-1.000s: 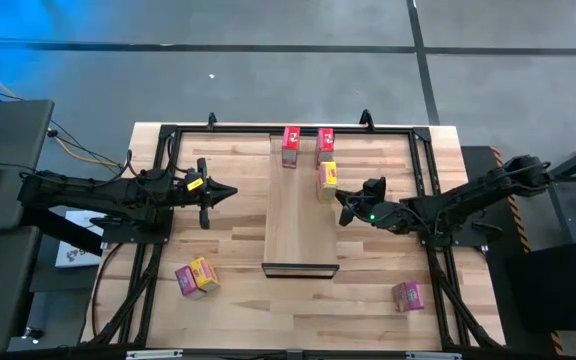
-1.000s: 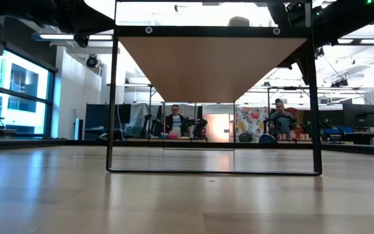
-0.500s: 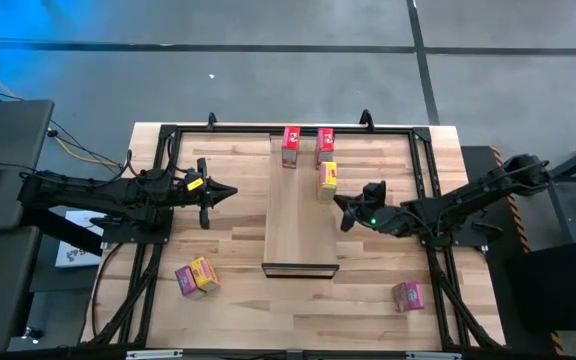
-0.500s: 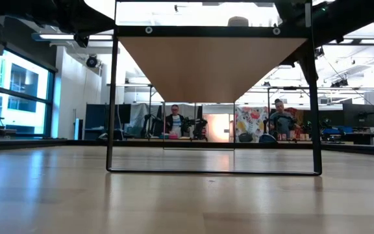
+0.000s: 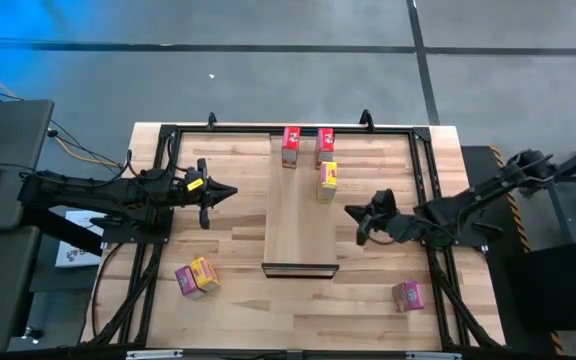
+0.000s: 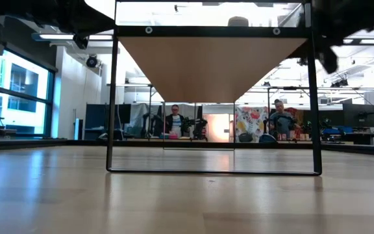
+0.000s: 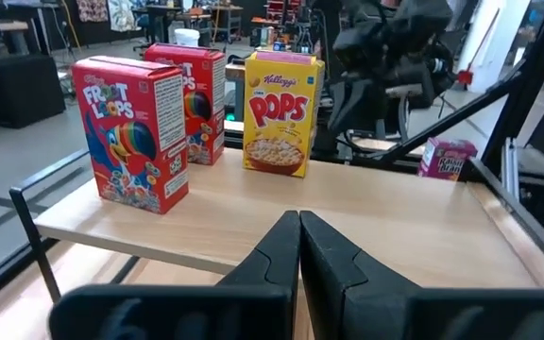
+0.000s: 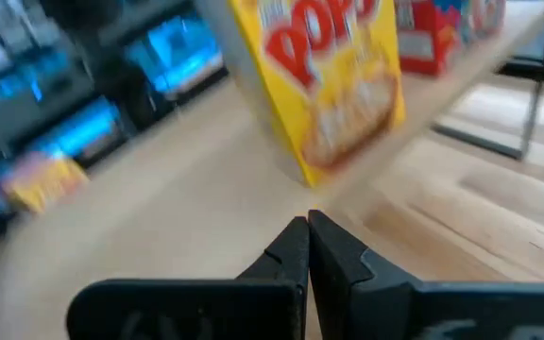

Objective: Stack cereal on shelf
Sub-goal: Put the right yellow cereal box on the shelf, then put the yellow cereal box on the shelf aligned with the other yellow cereal box

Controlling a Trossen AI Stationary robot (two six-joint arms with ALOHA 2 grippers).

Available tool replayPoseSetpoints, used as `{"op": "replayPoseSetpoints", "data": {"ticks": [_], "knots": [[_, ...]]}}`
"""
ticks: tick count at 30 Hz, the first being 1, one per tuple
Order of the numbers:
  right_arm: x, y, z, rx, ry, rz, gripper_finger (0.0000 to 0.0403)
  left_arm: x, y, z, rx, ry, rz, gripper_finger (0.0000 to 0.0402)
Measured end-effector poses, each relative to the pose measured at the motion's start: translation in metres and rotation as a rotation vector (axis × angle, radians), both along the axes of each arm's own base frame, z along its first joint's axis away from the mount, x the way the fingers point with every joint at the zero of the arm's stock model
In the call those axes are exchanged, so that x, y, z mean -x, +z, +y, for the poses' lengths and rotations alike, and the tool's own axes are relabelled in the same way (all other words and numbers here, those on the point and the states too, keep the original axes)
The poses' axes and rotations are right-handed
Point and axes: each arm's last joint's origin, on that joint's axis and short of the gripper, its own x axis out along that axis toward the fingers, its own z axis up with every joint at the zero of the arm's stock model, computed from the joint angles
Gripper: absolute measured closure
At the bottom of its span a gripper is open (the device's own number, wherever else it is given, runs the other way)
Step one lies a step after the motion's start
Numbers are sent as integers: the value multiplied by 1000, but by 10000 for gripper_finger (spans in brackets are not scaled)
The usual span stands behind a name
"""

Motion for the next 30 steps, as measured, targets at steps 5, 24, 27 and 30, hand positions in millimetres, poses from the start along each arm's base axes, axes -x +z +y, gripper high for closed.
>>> {"op": "replayPoseSetpoints", "data": {"ticks": [5,24,27,30], "knots": [[25,-6,6,22,36,118,403,0,4,0,16,1,-43,398],[42,12,7,257,277,68,403,0,10,1,16,50,-108,398],[33,9,5,303,424,-64,403,0,10,1,15,50,-108,398],[31,6,-2,363,450,-145,403,0,10,1,14,50,-107,398]]}}
